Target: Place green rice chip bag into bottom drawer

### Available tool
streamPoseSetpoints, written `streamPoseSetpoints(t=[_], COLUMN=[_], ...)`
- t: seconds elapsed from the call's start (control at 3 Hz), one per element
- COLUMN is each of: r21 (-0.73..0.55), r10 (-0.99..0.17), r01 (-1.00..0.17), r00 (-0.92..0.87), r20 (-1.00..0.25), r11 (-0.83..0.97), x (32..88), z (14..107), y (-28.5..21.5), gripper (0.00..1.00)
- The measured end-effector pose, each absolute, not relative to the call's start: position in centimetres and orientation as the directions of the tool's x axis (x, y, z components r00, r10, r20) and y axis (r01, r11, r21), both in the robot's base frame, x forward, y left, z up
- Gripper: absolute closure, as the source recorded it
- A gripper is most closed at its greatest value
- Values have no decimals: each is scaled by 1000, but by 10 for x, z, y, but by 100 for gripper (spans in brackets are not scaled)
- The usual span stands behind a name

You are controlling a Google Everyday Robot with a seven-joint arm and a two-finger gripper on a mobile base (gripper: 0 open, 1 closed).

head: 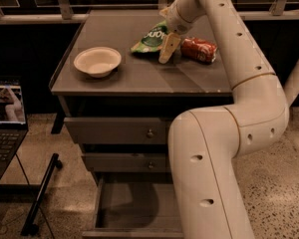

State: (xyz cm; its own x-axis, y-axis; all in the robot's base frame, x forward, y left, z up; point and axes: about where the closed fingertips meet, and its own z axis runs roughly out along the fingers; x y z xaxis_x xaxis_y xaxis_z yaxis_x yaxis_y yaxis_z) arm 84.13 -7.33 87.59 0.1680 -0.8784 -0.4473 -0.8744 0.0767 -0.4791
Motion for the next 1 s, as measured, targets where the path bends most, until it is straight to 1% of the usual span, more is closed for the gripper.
streamPoseSetpoints(t=[0.33,1.0], r21=[-424,-422], r10=[-878,-878], r01=[-903,-904], r00=[142,142], r20=[-457,-457], r11=[74,74], x=[838,838], z=[851,850], y=[-70,-70], gripper=[3,44])
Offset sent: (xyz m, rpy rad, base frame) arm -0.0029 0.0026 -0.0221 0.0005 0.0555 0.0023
